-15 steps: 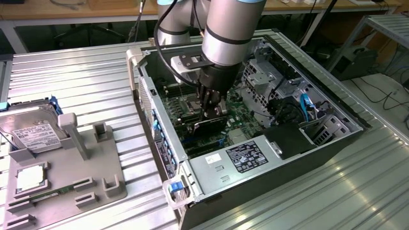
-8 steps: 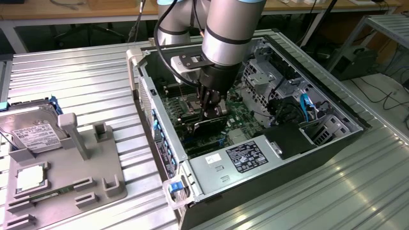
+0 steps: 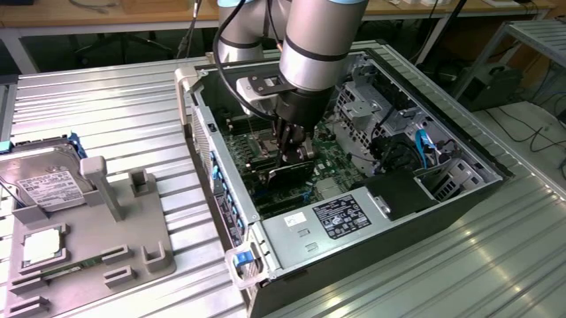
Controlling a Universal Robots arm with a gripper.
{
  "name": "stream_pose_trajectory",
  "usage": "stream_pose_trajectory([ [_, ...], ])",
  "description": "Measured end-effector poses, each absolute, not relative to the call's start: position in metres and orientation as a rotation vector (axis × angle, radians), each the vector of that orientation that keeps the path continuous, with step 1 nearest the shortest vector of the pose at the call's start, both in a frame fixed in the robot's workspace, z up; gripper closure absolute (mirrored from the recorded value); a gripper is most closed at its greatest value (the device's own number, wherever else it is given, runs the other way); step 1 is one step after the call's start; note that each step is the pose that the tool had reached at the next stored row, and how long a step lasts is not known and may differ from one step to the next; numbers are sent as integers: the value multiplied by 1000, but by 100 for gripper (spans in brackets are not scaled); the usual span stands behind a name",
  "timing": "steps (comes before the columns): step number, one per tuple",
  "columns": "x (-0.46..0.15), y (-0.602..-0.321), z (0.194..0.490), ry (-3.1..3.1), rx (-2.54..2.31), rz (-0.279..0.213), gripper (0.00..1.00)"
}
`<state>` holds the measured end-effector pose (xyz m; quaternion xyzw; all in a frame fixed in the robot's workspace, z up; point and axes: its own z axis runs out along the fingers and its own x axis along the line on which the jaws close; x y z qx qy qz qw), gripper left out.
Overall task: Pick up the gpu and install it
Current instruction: 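Press down on the gpu until it lock into place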
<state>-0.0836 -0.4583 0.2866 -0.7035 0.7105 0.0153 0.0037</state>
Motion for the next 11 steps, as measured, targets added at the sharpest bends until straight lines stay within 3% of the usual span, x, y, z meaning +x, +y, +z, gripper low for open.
stream_pose_trajectory([
  [8,-98,-458,287,2227,-2205,48,89],
  [11,-99,-458,289,2236,-2213,68,89],
])
